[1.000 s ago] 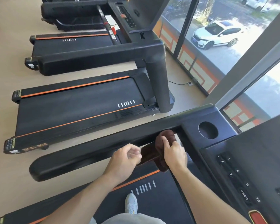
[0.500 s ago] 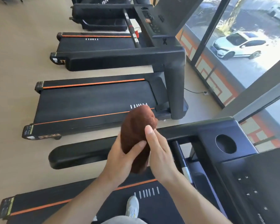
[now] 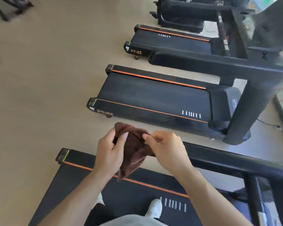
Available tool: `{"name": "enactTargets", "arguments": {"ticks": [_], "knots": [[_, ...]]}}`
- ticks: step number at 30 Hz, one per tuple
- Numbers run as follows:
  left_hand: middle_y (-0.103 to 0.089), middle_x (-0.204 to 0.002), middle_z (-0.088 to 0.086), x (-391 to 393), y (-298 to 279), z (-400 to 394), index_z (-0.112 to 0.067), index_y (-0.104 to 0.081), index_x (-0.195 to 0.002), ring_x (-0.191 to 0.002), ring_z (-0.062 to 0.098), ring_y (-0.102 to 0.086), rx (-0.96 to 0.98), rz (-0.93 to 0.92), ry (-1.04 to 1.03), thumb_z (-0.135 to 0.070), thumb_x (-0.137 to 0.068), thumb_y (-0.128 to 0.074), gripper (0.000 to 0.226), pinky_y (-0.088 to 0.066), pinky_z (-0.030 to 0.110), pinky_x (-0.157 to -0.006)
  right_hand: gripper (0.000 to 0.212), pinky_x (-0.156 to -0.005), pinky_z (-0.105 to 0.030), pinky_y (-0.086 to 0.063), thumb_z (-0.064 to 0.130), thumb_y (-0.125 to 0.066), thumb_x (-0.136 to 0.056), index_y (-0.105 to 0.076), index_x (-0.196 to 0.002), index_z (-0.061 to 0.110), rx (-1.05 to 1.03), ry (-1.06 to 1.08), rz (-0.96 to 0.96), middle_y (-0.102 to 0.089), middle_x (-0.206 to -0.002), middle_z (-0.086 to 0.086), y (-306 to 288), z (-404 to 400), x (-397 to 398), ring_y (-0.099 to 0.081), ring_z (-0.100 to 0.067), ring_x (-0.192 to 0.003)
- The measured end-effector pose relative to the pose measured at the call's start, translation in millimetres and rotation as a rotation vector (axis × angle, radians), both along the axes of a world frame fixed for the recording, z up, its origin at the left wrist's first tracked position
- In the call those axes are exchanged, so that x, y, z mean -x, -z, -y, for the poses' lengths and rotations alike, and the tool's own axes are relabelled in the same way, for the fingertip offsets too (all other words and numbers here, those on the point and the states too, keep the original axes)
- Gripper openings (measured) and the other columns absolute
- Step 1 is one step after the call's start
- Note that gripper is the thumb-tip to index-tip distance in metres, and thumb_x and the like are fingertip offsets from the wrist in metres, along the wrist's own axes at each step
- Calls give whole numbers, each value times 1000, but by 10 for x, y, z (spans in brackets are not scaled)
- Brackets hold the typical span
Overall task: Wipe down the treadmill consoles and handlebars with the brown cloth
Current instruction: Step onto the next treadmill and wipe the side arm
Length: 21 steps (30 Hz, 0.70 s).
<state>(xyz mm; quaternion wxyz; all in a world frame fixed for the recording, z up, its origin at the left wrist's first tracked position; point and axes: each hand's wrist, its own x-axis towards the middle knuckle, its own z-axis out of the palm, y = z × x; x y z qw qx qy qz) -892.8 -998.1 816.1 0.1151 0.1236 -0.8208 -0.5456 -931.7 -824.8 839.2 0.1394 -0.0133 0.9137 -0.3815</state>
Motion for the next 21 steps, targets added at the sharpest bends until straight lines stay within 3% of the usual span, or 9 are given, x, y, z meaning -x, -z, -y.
{"name": "enactTargets", "arguments": {"ticks": [2, 5, 7, 8, 10, 13, 15, 18, 21], "knots": [[-66, -93, -13, 51, 34, 346, -21, -69, -98, -95, 1, -64, -23, 0, 45, -28, -92, -56, 16, -43, 10, -81, 28, -71, -32, -57, 52, -66, -92, -68, -78, 29, 34, 51, -41, -70, -73, 12, 80, 306, 22, -66, -9, -72], [-71, -95, -5, 160, 13, 922, -22, -71, -98, -92, 8, -67, -126, 32, 164, -22, -89, -57, 17, -48, 16, -82, 2, -82, -35, -58, 35, -61, -99, -61, -101, 36, 87, 80, -117, -71, -96, 15, 230, 850, 115, -66, -2, -85], [-75, -81, 4, 223, -13, 1308, -17, -71, -95, -76, 22, -71, -173, 132, 267, -21, -85, -57, 18, -56, 31, -70, 29, -90, -35, -56, 25, -54, -101, -55, -123, 43, 109, -17, -117, -68, -114, 15, 304, 1238, 199, -66, -5, -99], [-75, -75, 5, 252, -24, 1482, -15, -71, -91, -68, 24, -70, -194, 177, 312, -21, -83, -57, 17, -57, 33, -62, 43, -93, -34, -54, 20, -52, -98, -51, -133, 45, 107, -93, -112, -65, -121, 13, 333, 1425, 238, -65, -9, -107], [-74, -76, 4, 326, -36, 1811, -13, -72, -88, -71, 20, -69, -169, 207, 373, -21, -80, -57, 19, -54, 29, -64, 64, -99, -31, -49, 8, -49, -90, -50, -145, 39, 115, -238, -68, -62, -130, 5, 378, 1782, 307, -60, -15, -117], [-71, -81, 7, 465, -48, 2251, -10, -70, -90, -81, 25, -64, -90, 210, 458, -23, -76, -56, 24, -49, 33, -73, 55, -108, -25, -40, 6, -54, -84, -62, -136, 24, 78, -315, 1, -61, -137, 9, 453, 2145, 408, -50, -10, -128], [-66, -76, 9, 567, -46, 2491, -7, -64, -86, -76, 26, -60, -64, 240, 474, -20, -74, -56, 20, -47, 31, -70, 44, -104, -22, -38, 15, -55, -84, -64, -125, 27, 64, -291, 28, -62, -130, 16, 468, 2281, 461, -49, -4, -124], [-53, -60, -4, 711, -15, 2722, -11, -52, -74, -60, 11, -49, 3, 239, 464, -11, -77, -61, 9, -39, 22, -59, 29, -92, -5, -32, 13, -58, -93, -58, -110, 36, 36, -251, 74, -57, -118, 19, 458, 2384, 549, -46, 0, -114], [-52, -58, -8, 913, 42, 2858, -18, -49, -69, -58, 9, -49, 78, 221, 429, -5, -81, -66, 24, -39, 19, -57, 17, -87, -11, -36, 17, -60, -95, -62, -105, 30, 20, -239, 96, -61, -118, 13, 493, 2441, 662, -50, -5, -109]]}}
